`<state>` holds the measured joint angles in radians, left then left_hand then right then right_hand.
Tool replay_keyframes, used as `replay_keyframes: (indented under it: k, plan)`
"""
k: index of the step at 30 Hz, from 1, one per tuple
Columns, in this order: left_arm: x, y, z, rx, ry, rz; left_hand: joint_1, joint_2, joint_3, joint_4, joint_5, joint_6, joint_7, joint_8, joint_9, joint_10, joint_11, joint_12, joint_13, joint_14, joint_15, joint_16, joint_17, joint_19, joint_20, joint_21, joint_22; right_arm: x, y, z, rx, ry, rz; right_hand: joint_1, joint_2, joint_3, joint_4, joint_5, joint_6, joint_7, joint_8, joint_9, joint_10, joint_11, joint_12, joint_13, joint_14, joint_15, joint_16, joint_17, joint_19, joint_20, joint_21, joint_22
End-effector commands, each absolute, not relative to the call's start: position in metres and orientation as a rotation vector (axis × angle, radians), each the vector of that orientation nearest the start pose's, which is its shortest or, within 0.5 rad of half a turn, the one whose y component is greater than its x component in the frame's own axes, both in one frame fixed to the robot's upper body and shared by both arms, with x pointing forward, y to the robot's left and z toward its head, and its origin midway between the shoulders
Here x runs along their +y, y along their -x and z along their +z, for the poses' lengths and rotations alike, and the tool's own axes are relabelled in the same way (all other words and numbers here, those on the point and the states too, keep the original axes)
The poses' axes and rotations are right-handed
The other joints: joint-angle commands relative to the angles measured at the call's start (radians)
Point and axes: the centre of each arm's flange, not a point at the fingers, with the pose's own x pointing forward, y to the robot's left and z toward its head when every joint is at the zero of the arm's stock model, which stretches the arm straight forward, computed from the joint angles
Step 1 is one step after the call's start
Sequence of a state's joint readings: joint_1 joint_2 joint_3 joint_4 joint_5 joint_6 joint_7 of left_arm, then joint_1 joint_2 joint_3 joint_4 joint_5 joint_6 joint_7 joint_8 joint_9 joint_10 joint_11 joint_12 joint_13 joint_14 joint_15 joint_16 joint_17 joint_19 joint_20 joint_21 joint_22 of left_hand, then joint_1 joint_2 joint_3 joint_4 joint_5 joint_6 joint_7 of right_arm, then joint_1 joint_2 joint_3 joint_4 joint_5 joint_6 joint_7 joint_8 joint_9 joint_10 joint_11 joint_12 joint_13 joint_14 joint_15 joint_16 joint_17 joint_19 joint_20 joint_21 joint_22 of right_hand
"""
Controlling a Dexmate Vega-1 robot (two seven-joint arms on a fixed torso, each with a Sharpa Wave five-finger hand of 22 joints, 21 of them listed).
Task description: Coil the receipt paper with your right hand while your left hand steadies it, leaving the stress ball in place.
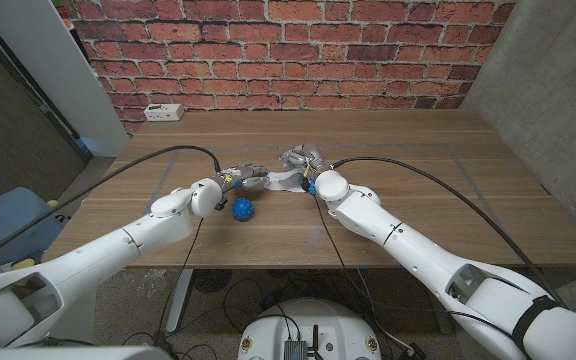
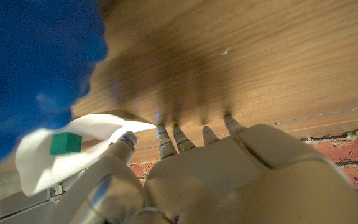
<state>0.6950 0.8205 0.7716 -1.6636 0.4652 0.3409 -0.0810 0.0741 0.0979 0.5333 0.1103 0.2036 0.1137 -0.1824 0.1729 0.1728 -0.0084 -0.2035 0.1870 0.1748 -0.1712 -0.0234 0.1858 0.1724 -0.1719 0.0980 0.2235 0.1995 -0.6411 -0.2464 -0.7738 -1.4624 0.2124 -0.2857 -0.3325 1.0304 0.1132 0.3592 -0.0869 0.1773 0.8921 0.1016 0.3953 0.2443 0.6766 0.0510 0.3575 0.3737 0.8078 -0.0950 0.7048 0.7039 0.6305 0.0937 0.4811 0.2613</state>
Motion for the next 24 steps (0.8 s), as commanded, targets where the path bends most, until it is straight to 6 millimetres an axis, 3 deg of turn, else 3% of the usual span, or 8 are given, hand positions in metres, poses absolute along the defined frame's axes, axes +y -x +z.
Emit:
replay_keyframes:
  k: [1,5,7,8,11,14,19,24]
  plan:
    - [0.242,-0.645,-0.038,-0.324,-1.467,-0.068,-0.004,0.000,0.004,-0.002,0.007,-0.009,-0.005,0.000,-0.001,-0.005,-0.009,-0.001,0.004,-0.024,-0.003,-0.004,0.000,-0.047,-0.001,0.003,0.000,-0.025,-0.646,-0.024,-0.372,0.458,0.309,-0.017,0.002,-0.016,-0.004,0.000,-0.034,0.000,-0.026,-0.008,-0.026,0.015,-0.015,0.001,0.027,-0.026,0.029,0.008,0.035,-0.009,0.034,0.013]
    - [0.243,-0.645,-0.039,-0.320,-1.467,-0.069,-0.002,-0.001,0.004,-0.004,0.007,-0.012,-0.004,0.000,-0.001,-0.006,-0.009,-0.001,0.005,-0.024,-0.002,-0.005,0.000,-0.047,-0.001,0.003,0.000,-0.027,-0.646,-0.025,-0.360,0.488,0.312,0.055,0.030,0.019,-0.057,0.014,-0.048,-0.016,-0.044,-0.015,-0.055,-0.008,-0.033,-0.002,0.002,-0.033,0.019,-0.008,0.025,-0.021,0.058,0.028]
    - [0.243,-0.645,-0.039,-0.323,-1.462,-0.064,-0.001,-0.001,0.005,-0.006,0.007,-0.013,-0.004,0.000,-0.001,-0.008,-0.009,-0.001,0.005,-0.024,-0.001,-0.005,-0.001,-0.047,-0.001,0.003,0.000,-0.029,-0.649,-0.026,-0.371,0.522,0.380,0.091,0.040,0.059,-0.077,0.026,-0.105,-0.041,-0.076,-0.020,-0.110,-0.033,-0.064,-0.007,-0.061,-0.033,-0.049,-0.053,-0.026,-0.018,0.061,0.036]
    - [0.244,-0.644,-0.039,-0.330,-1.457,-0.064,0.002,-0.001,0.005,-0.008,0.007,-0.018,-0.002,-0.001,-0.001,-0.014,0.003,-0.003,0.005,-0.023,-0.002,-0.005,-0.001,-0.047,-0.001,0.003,0.000,-0.028,-0.650,-0.027,-0.380,0.534,0.399,0.104,0.040,0.082,-0.080,0.033,-0.145,-0.053,-0.097,-0.023,-0.158,-0.028,-0.089,-0.011,-0.109,-0.031,-0.096,-0.079,-0.059,-0.017,0.058,0.031]
    - [0.246,-0.644,-0.040,-0.341,-1.441,-0.065,0.017,0.008,0.014,-0.022,0.006,-0.105,-0.039,-0.008,0.000,-0.071,0.057,-0.008,0.006,-0.025,0.004,-0.006,-0.001,-0.049,0.002,0.001,-0.001,-0.030,-0.649,-0.022,-0.404,0.548,0.442,0.087,0.031,0.127,-0.063,0.036,-0.217,-0.073,-0.139,-0.028,-0.261,-0.036,-0.146,-0.024,-0.209,-0.011,-0.209,-0.141,-0.107,-0.015,0.063,0.008]
    - [0.252,-0.641,-0.037,-0.349,-1.396,-0.052,0.020,0.011,0.015,-0.024,0.005,-0.128,-0.039,-0.008,0.001,-0.097,0.072,-0.011,0.006,-0.021,0.014,-0.005,0.000,-0.047,0.003,0.002,-0.001,-0.035,-0.644,-0.010,-0.447,0.571,0.448,0.047,0.019,0.121,-0.043,0.027,-0.236,-0.071,-0.151,-0.029,-0.271,-0.025,-0.152,-0.029,-0.241,-0.004,-0.244,-0.159,-0.117,-0.013,0.068,-0.001]
    - [0.261,-0.634,-0.026,-0.416,-1.356,0.016,0.016,0.014,0.014,-0.020,-0.004,-0.346,-0.037,-0.013,0.003,-0.231,0.063,-0.010,0.009,-0.060,0.023,-0.008,0.004,-0.080,-0.002,-0.004,0.003,-0.041,-0.638,0.000,-0.492,0.586,0.387,0.020,0.017,0.114,-0.028,0.020,-0.249,-0.076,-0.158,-0.029,-0.272,-0.025,-0.152,-0.033,-0.244,-0.004,-0.254,-0.164,-0.120,-0.013,0.071,-0.007]
    - [0.262,-0.627,-0.028,-0.446,-1.344,0.046,0.017,0.013,0.014,-0.021,-0.005,-0.375,-0.037,-0.011,0.003,-0.241,0.066,-0.007,0.009,-0.076,0.029,-0.012,0.004,-0.088,-0.002,-0.006,0.003,-0.041,-0.637,0.000,-0.536,0.619,0.356,0.012,0.020,0.116,-0.025,0.018,-0.254,-0.076,-0.162,-0.030,-0.267,-0.026,-0.150,-0.034,-0.243,-0.007,-0.259,-0.168,-0.118,-0.013,0.074,-0.010]
